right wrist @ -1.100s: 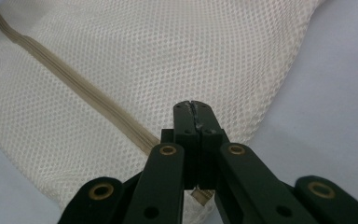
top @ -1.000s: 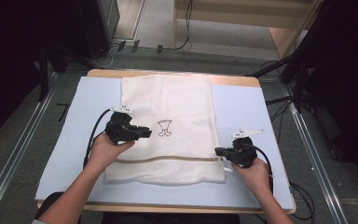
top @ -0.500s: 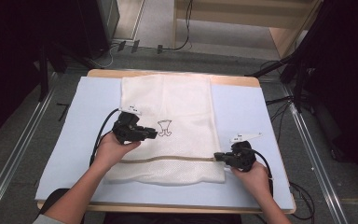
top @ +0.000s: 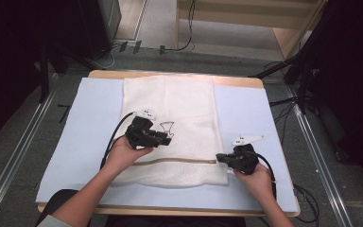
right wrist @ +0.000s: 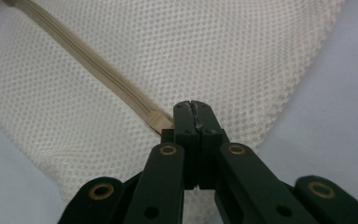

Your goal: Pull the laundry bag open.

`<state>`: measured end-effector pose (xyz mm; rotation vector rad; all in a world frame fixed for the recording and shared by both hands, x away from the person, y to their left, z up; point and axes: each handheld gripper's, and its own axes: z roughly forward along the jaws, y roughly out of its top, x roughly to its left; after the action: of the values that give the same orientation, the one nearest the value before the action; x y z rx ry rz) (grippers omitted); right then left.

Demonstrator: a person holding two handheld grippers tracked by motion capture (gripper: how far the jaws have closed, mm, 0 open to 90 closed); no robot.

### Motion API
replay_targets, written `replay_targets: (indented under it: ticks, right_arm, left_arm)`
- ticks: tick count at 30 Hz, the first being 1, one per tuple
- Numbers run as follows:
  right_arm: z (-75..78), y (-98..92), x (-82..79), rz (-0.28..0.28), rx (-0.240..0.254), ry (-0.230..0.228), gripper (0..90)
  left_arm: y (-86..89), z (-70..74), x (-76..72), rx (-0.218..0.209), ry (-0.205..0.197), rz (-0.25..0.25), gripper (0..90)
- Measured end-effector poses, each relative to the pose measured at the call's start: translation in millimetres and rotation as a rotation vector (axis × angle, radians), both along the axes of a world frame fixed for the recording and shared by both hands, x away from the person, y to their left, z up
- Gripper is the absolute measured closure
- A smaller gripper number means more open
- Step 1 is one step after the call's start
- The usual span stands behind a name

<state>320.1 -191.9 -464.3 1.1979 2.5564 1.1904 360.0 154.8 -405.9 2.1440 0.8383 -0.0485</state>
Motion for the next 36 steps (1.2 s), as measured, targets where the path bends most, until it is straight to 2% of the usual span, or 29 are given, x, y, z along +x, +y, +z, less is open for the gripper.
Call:
replay_targets:
  ticks: [4, 7, 9, 14, 20, 21, 27, 30, 34, 36]
  right_arm:
    - [-5.3, -3.3, 0.9, 0.009, -0.016, 0.005, 90.0]
    - [-11.7, -4.2, 1.1, 0.019, -0.002, 0.0, 90.0]
    - [-14.2, -5.7, 0.3, 0.026, 0.011, -0.02, 90.0]
    - [-13.3, -3.3, -1.6, 0.027, -0.013, -0.037, 90.0]
    - [-14.3, -3.0, -2.2, 0.022, -0.008, -0.045, 90.0]
    - [-14.5, -3.0, -2.2, 0.02, -0.006, -0.045, 90.0]
    - [-14.7, -3.7, -1.6, 0.021, -0.002, -0.042, 90.0]
    - [-14.6, -3.8, -1.4, 0.018, -0.002, -0.039, 90.0]
    - [-14.6, -3.9, -1.2, 0.023, -0.002, -0.04, 90.0]
    - [-14.5, -3.7, -1.2, 0.025, -0.004, -0.041, 90.0]
  left_arm:
    - [-14.9, -3.4, -1.7, -0.006, 0.016, -0.023, 67.8]
    - [-26.4, -7.3, -2.4, -0.008, 0.024, -0.046, 68.0]
    - [-33.7, -9.1, -2.9, 0.008, 0.022, -0.059, 68.1]
    - [-51.9, -15.2, -3.8, 0.008, 0.039, -0.089, 68.2]
    - [-73.1, -23.3, -7.0, 0.021, 0.051, -0.127, 69.5]
    - [-76.0, -24.2, -7.8, 0.029, 0.043, -0.132, 70.2]
    - [-92.4, -28.8, -11.1, 0.041, 0.041, -0.154, 73.0]
    - [-99.4, -31.7, -10.6, 0.035, 0.054, -0.148, 74.3]
    - [-110.0, -35.5, -11.4, 0.064, 0.06, -0.162, 77.3]
    - [-116.4, -37.0, -12.8, 0.069, 0.078, -0.162, 77.3]
